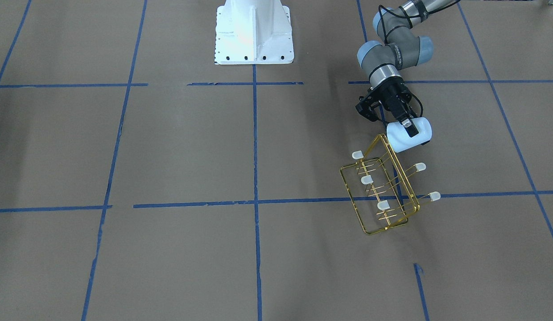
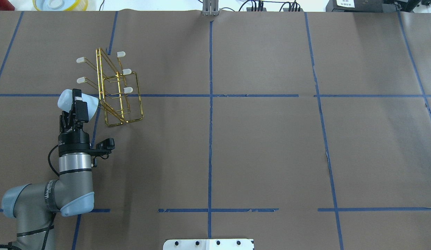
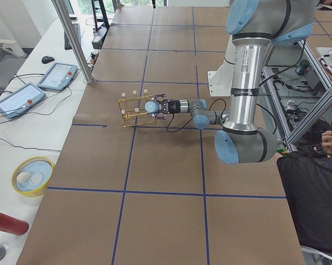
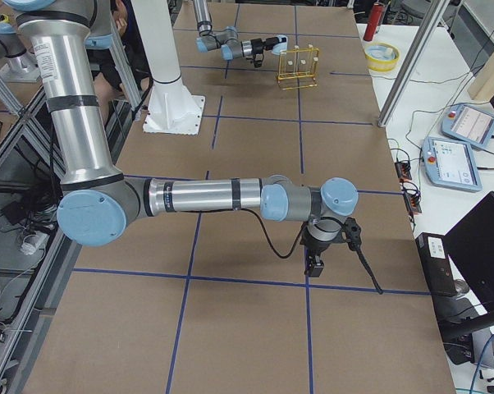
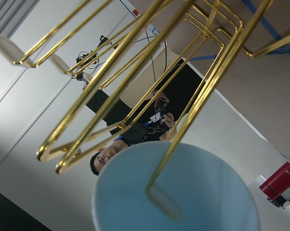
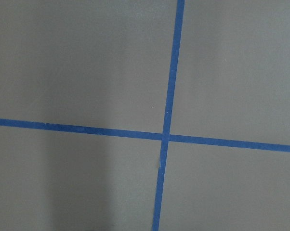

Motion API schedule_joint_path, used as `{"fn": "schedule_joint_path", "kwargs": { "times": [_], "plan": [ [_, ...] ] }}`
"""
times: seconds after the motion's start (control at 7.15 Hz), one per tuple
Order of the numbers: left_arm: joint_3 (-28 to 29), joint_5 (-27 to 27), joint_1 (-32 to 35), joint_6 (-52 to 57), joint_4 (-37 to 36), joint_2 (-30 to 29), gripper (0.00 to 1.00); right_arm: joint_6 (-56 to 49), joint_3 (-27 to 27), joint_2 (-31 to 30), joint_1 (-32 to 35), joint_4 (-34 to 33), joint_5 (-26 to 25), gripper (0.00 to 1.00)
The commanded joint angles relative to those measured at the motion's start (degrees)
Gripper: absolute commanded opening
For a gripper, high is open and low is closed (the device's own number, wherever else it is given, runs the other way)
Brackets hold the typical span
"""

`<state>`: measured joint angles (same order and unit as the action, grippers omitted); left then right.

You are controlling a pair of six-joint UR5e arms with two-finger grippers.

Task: Hang cup on cup holder
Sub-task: 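Open the left gripper to release the cup on the peg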

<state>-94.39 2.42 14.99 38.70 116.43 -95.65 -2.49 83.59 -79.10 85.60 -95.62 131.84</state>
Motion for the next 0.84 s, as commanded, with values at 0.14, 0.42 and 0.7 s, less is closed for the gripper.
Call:
{"fn": "schedule_joint_path", "kwargs": {
  "times": [0.14, 0.42, 0.7],
  "plan": [
    [-0.2, 0.0, 0.0, 0.0, 0.1, 0.0, 1.00, -0.1, 0.0, 0.0, 0.0, 0.0, 0.0, 1.00],
    [-1.7, 0.0, 0.3, -0.7, 1.3, 0.7, 1.00, -0.1, 0.0, 0.0, 0.0, 0.0, 0.0, 1.00],
    [-6.7, 0.0, 0.3, -0.7, 9.1, 6.8, 1.00, -0.1, 0.0, 0.0, 0.0, 0.0, 0.0, 1.00]
  ]
}}
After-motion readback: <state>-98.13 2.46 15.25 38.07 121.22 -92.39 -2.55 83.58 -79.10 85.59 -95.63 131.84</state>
